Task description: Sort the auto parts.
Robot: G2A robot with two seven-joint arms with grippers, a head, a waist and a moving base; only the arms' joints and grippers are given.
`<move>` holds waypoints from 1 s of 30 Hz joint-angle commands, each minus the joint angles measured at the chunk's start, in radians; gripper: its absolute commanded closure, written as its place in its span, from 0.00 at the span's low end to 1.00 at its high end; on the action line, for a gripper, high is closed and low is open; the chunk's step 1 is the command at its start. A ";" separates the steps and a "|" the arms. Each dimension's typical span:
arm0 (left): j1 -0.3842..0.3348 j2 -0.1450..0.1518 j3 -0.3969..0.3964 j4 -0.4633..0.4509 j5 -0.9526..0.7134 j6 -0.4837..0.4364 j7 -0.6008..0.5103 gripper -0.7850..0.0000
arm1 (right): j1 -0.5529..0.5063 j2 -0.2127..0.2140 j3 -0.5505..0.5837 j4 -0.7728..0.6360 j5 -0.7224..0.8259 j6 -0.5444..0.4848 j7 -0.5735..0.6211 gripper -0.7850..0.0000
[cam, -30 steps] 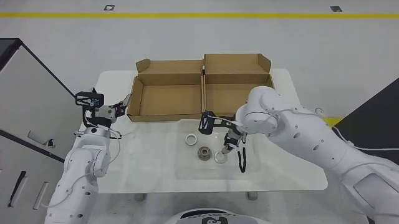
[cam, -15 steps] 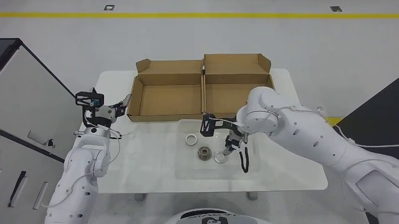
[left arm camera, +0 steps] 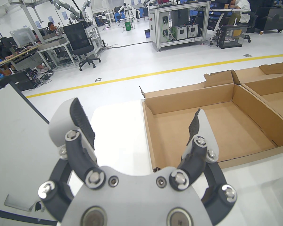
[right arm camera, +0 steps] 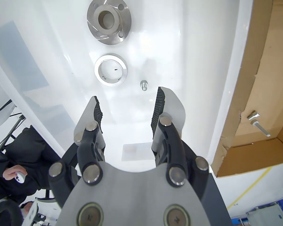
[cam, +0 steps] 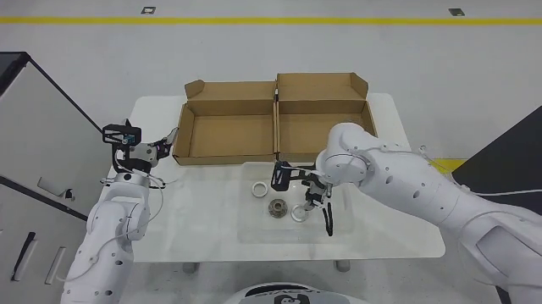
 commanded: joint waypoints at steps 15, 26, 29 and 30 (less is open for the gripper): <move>0.000 0.000 0.000 0.000 0.000 0.000 0.000 0.00 | 0.024 -0.059 -0.063 0.137 0.004 -0.001 -0.006 0.52; 0.000 0.000 0.000 0.000 0.000 0.000 0.000 0.00 | 0.027 -0.078 -0.073 0.176 -0.009 0.005 -0.011 0.55; 0.000 0.000 0.000 0.000 0.000 0.000 0.000 0.00 | 0.028 -0.083 -0.075 0.183 -0.014 0.009 -0.011 0.56; 0.000 0.000 0.000 0.000 0.000 0.000 0.000 0.00 | 0.028 -0.084 -0.076 0.185 -0.018 0.010 -0.011 0.56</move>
